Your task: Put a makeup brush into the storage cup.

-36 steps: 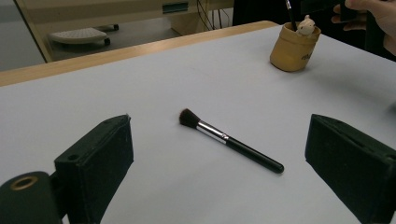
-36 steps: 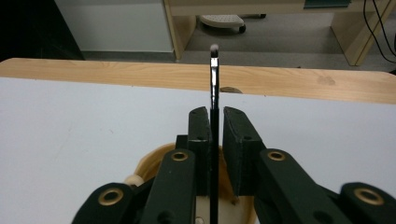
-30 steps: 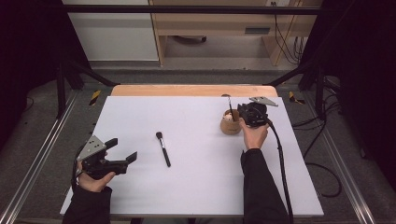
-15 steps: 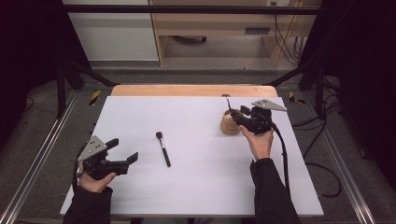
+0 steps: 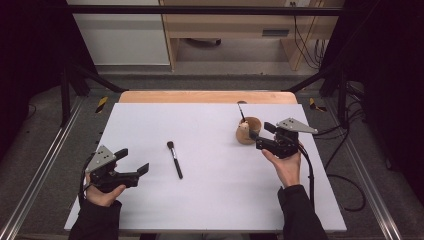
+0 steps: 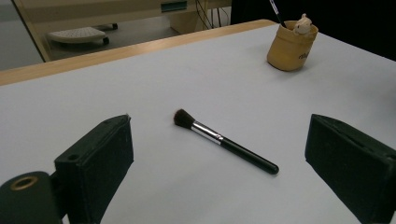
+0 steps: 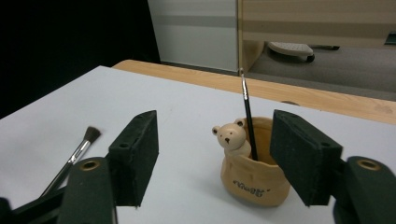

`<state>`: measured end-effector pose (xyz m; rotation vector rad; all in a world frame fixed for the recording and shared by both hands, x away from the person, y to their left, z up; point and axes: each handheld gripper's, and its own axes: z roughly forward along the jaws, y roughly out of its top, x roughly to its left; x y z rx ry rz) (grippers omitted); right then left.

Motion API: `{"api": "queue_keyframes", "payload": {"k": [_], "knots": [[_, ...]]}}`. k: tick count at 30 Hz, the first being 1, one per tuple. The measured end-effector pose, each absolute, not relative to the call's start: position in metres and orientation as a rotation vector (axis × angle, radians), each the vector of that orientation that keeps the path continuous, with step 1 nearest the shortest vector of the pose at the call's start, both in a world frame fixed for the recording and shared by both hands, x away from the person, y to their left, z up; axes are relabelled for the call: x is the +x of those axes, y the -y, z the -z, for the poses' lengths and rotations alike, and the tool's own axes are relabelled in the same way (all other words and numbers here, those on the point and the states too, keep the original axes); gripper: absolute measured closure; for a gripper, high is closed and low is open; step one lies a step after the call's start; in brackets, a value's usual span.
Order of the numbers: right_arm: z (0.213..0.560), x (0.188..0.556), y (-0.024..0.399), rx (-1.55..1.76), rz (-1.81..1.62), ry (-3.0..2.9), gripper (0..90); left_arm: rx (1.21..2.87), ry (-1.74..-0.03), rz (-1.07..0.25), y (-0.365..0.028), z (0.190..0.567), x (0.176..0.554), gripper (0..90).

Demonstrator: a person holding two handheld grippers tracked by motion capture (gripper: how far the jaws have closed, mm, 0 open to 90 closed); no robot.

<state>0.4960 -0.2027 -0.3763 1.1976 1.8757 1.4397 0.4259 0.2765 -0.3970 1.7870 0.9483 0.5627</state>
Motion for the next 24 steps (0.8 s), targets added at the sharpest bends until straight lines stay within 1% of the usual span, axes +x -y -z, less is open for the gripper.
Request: {"api": "queue_keyframes", "payload": {"k": [10, 24], "knots": [[0.381, 0.471, 0.213, 1.174, -1.459, -1.904, 19.2, 1.791, -0.951, -0.565, -0.275, 0.397, 0.426, 7.1], [0.389, 0.45, 0.223, 1.146, -1.459, -1.922, 9.6, 1.786, -0.955, -0.566, -0.273, 0.398, 0.426, 7.0]]}}
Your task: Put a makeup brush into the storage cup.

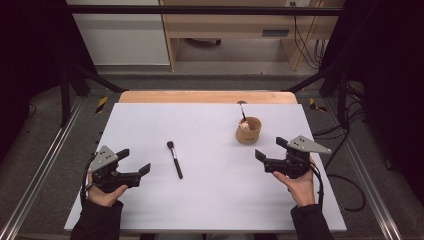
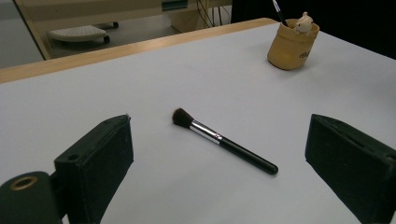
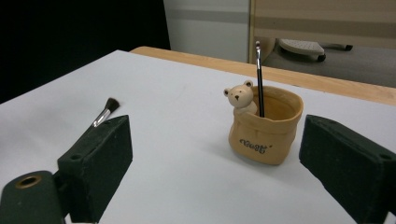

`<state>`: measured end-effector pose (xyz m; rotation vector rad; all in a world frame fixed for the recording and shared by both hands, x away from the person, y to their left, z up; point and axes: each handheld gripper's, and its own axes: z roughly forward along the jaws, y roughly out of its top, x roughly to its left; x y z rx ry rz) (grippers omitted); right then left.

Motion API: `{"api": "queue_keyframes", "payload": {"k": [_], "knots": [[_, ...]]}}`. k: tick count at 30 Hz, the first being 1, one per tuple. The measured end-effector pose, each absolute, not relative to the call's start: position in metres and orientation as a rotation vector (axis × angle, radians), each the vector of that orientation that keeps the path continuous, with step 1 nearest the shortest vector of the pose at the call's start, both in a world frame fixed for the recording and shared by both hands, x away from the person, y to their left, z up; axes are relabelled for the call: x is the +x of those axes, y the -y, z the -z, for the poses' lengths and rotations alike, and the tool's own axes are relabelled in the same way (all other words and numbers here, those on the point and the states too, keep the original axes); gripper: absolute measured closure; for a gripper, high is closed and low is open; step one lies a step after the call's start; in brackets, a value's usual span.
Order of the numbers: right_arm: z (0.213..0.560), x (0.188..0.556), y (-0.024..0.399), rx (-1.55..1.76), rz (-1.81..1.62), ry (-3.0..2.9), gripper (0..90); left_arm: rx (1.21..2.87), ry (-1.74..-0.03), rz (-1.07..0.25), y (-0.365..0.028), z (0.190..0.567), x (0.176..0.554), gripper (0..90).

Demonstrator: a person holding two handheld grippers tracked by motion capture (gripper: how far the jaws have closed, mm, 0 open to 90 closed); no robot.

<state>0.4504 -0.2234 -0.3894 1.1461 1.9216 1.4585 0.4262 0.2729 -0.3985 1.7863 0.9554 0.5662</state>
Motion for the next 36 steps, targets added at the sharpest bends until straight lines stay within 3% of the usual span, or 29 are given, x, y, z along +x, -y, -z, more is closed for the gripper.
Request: {"api": "queue_keyframes", "payload": {"k": [36], "knots": [[0.403, 0.422, 0.242, 1.138, -1.444, -1.91, 4.8, 1.791, -0.971, -0.558, -0.271, 0.405, 0.429, 6.8]]}}
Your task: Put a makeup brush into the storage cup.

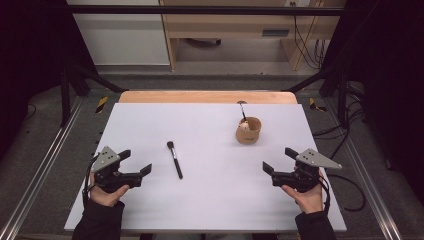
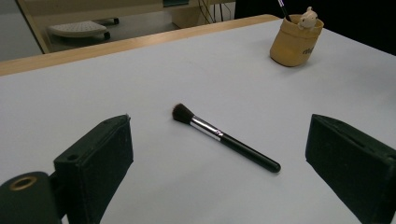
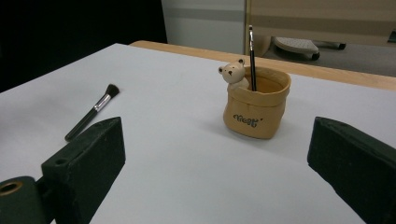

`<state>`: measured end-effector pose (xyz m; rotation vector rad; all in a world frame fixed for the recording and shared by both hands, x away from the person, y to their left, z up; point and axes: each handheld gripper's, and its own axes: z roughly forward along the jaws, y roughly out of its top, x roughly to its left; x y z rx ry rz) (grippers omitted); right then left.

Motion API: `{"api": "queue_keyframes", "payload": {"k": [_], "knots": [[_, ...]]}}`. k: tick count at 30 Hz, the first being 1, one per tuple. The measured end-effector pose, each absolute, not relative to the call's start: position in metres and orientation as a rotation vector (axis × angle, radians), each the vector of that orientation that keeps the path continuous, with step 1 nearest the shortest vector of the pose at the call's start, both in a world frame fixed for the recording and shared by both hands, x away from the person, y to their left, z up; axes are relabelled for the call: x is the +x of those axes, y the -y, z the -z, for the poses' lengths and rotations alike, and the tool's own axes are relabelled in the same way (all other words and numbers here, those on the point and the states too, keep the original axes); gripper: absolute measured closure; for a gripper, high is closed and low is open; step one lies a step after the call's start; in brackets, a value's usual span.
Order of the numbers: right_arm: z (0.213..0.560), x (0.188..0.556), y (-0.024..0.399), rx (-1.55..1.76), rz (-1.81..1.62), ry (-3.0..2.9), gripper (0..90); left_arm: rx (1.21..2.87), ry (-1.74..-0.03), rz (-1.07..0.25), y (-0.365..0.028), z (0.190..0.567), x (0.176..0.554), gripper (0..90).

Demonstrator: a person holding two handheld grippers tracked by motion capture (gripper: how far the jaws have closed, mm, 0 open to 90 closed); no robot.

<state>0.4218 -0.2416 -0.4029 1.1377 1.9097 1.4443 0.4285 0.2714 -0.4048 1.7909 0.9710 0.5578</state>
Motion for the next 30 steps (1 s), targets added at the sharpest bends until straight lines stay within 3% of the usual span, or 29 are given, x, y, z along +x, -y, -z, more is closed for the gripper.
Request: {"api": "queue_keyframes", "payload": {"k": [30], "knots": [[0.398, 0.419, 0.244, 1.13, -1.441, -1.893, 4.5, 1.804, -0.983, -0.562, -0.245, 0.392, 0.443, 7.2]]}}
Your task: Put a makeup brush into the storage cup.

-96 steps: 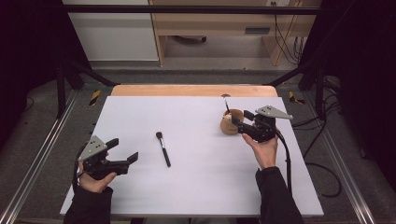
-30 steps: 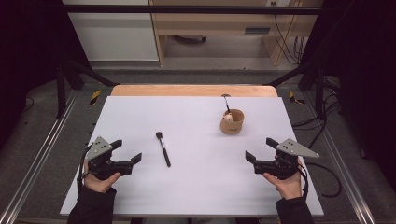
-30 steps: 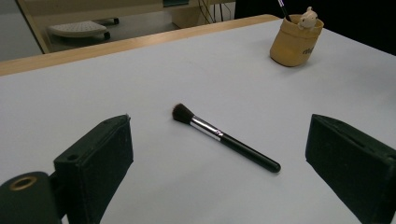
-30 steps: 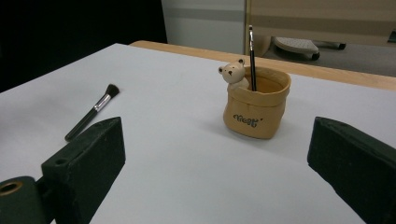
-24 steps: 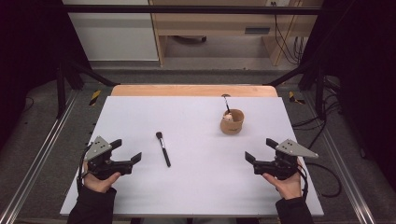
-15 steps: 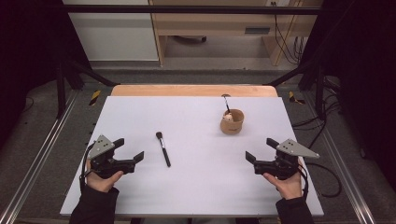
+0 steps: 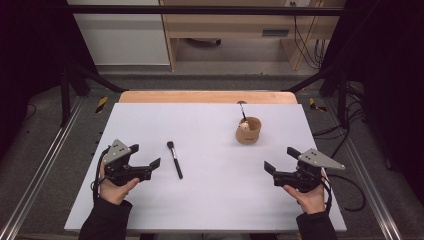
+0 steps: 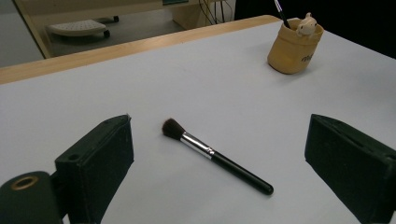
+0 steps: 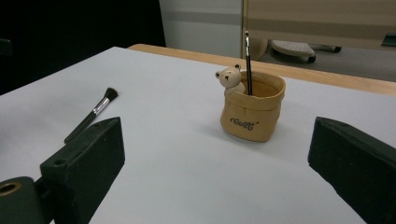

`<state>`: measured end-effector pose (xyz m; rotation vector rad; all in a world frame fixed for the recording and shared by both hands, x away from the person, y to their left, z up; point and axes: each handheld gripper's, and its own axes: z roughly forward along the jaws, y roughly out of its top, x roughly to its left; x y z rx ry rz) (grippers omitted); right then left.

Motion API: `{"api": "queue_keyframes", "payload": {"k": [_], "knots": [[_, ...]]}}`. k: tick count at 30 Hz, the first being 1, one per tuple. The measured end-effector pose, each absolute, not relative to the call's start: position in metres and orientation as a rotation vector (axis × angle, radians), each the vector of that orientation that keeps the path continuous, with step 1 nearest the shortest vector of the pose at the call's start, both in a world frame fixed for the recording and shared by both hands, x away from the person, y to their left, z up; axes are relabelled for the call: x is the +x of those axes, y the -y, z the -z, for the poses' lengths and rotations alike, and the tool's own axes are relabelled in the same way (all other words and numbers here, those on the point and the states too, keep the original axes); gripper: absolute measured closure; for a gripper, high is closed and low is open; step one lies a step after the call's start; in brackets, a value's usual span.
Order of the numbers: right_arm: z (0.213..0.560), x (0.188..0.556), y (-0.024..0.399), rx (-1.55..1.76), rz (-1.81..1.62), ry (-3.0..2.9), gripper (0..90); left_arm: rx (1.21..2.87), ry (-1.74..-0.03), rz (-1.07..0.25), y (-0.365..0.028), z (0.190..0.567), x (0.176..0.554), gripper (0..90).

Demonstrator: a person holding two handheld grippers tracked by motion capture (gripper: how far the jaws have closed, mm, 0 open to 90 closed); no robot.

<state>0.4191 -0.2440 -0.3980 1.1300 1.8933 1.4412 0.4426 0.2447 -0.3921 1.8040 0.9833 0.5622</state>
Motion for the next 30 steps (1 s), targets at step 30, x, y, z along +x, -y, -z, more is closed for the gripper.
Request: {"api": "queue_keyframes", "payload": {"k": [30], "knots": [[0.399, 0.42, 0.238, 1.133, -1.431, -1.922, 4.6, 1.904, -1.071, -0.544, -0.203, 0.412, 0.477, 7.7]]}}
